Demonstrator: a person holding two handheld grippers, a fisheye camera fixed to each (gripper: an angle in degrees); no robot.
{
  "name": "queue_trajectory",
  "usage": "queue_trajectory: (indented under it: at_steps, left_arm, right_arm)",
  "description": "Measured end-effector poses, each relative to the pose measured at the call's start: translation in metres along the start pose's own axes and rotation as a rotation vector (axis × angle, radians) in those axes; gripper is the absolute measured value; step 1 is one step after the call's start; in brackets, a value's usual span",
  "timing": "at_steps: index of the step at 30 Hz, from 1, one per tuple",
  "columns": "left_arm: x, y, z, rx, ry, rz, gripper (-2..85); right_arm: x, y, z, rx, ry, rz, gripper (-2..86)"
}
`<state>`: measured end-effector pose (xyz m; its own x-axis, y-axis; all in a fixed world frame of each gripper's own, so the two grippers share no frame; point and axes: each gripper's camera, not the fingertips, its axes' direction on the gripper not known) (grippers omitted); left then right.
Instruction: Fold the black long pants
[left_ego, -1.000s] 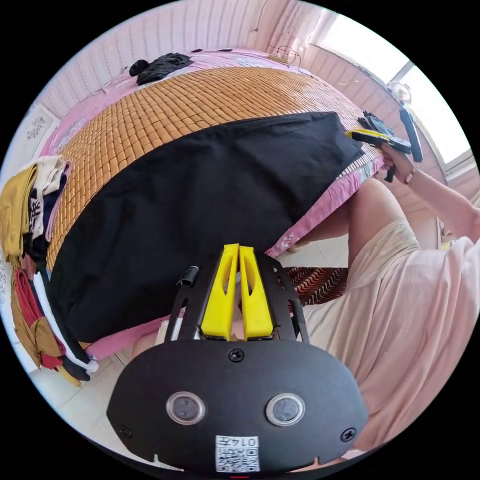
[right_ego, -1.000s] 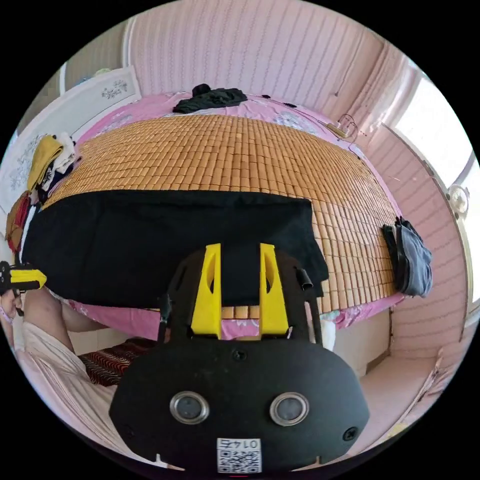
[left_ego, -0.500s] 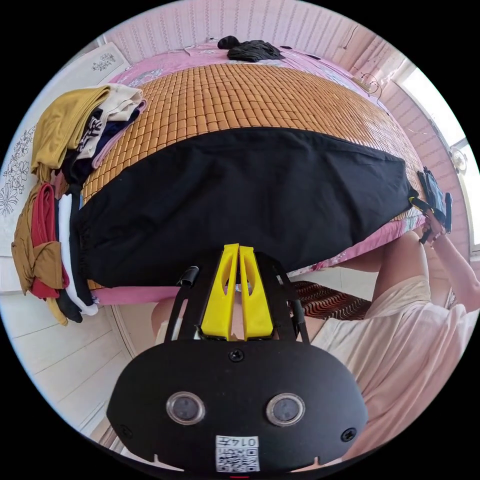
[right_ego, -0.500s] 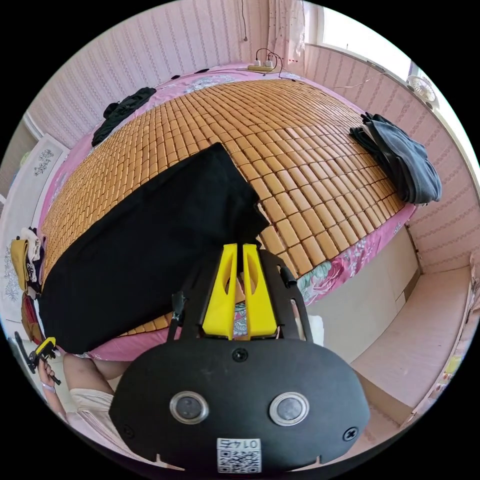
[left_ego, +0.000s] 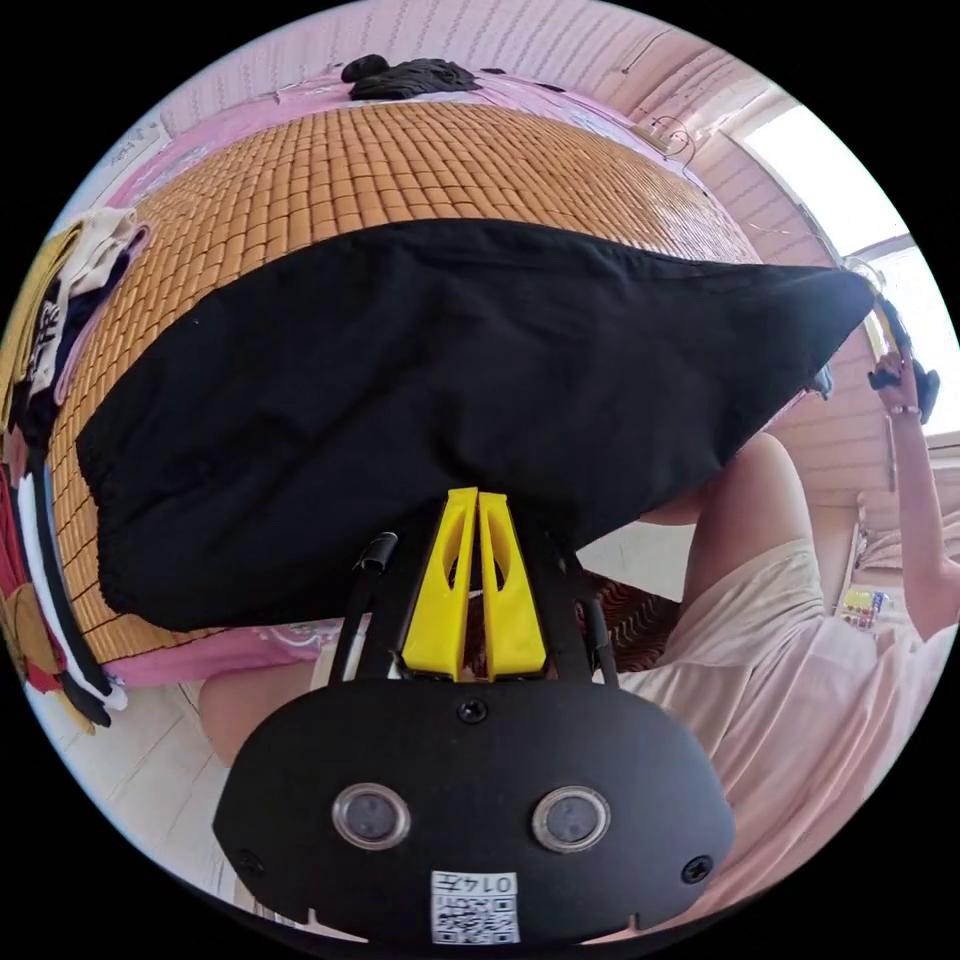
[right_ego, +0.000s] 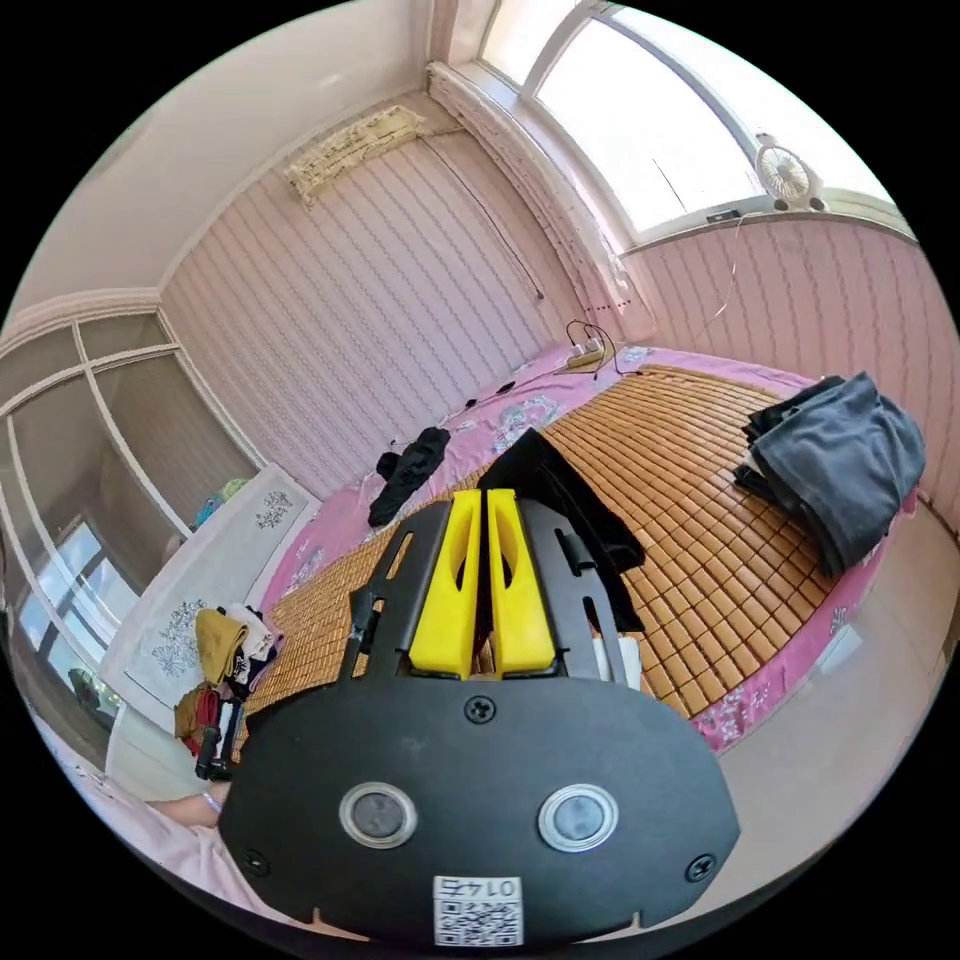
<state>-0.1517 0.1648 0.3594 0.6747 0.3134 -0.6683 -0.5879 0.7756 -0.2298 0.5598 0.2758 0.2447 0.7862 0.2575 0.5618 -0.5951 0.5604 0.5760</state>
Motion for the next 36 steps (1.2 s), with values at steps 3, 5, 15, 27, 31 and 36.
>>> queue_trajectory:
  at_steps: [3, 5, 15, 27, 31, 36]
  left_arm:
    - [0.018, -0.013, 0.005, 0.054, 0.179, 0.009, -1.0]
    - [0.02, -0.011, -0.005, 0.121, 0.325, -0.007, -1.0]
    - [-0.046, 0.085, -0.088, 0.233, 0.11, -0.145, -0.9]
    - [-0.01, 0.081, -0.08, 0.235, 0.084, -0.018, 6.1]
    - [0.015, 0.066, -0.067, 0.222, -0.029, 0.068, 9.2]
    - [0.029, 0.052, -0.046, 0.178, -0.052, 0.068, 10.5]
  right_arm:
    - [-0.076, -0.011, 0.008, -0.064, -0.194, -0.222, 0.9]
    - [-0.13, 0.003, 0.025, -0.186, -0.338, -0.367, 1.3]
    - [-0.283, 0.273, 0.16, -1.094, -0.54, -0.737, 11.4]
    - [-0.362, 0.33, 0.249, -1.106, -0.387, -0.715, 10.5]
    - [-0.402, 0.355, 0.3, -1.115, -0.28, -0.752, 13.4]
    - [-0.412, 0.401, 0.353, -1.236, -0.103, -0.813, 17.0]
